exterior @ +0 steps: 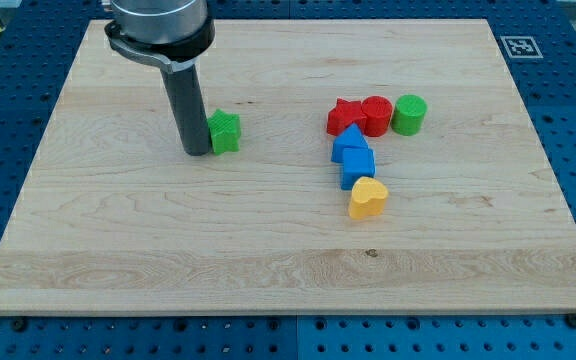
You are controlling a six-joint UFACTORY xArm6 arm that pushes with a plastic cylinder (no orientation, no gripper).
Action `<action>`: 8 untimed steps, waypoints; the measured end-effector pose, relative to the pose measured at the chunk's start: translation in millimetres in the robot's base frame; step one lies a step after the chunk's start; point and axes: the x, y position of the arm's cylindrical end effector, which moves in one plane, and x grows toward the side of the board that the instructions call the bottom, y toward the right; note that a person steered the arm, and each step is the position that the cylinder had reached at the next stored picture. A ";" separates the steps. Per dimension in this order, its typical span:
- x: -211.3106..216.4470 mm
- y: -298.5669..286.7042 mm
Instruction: Slide the green star close to the left side of the red star
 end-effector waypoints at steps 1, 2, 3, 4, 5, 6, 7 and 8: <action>-10.7 1.4; -10.3 17.8; -0.3 23.9; -0.6 36.3; -2.1 51.0; -5.5 51.7; -8.1 38.8; -8.3 36.8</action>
